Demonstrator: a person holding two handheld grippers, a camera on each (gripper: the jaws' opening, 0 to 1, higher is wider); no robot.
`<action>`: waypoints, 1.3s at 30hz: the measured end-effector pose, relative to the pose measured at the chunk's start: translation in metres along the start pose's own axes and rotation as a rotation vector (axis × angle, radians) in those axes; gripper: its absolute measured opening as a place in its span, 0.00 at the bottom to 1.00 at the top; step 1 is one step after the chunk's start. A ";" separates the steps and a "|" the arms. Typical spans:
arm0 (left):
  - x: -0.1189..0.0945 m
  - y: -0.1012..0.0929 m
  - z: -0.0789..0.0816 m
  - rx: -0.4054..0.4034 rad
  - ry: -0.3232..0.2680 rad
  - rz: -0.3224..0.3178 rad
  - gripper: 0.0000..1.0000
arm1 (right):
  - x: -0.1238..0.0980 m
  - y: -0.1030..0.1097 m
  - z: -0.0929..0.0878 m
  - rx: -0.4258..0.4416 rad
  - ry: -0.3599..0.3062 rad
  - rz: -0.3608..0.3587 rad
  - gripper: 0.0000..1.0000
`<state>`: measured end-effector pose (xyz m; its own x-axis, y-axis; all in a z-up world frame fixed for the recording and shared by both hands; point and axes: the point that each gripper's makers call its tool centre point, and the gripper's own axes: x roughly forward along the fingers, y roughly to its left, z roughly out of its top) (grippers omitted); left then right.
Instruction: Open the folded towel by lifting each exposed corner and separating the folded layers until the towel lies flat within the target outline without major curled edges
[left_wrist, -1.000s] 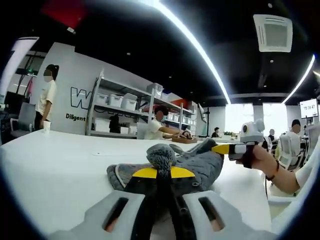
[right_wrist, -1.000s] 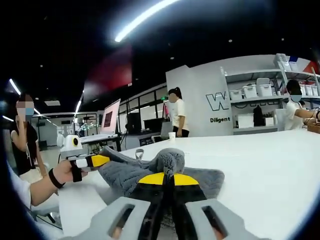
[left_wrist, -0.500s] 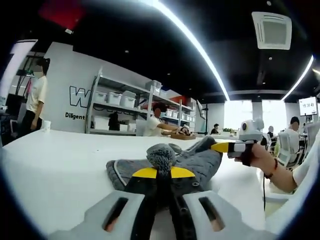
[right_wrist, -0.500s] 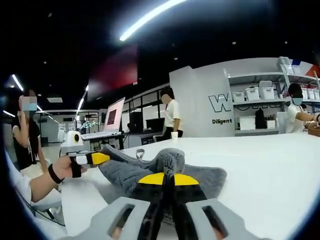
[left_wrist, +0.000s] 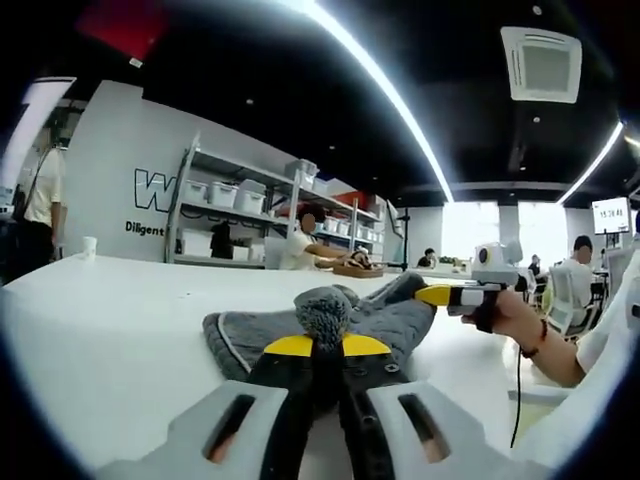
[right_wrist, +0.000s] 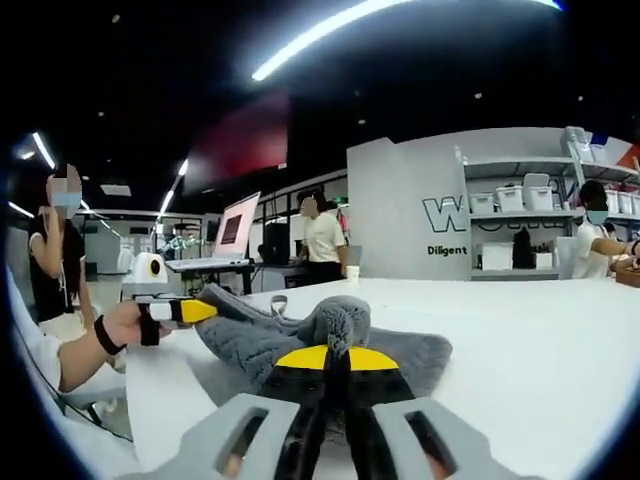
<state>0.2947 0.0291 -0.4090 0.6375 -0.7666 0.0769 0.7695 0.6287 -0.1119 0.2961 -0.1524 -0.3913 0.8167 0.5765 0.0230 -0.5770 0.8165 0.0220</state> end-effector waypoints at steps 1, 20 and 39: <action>-0.001 -0.001 -0.001 -0.006 0.001 0.000 0.05 | -0.001 0.001 -0.001 -0.003 -0.001 0.003 0.00; -0.016 0.005 -0.015 0.038 0.086 -0.022 0.07 | -0.022 0.017 -0.020 -0.019 0.015 0.025 0.00; -0.031 -0.013 -0.027 0.077 0.158 -0.042 0.14 | -0.036 0.031 -0.035 -0.106 0.077 0.081 0.00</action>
<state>0.2639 0.0413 -0.4363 0.5957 -0.7995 -0.0774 0.7998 0.5993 -0.0354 0.2494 -0.1471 -0.4263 0.7681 0.6379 -0.0559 -0.6403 0.7637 -0.0824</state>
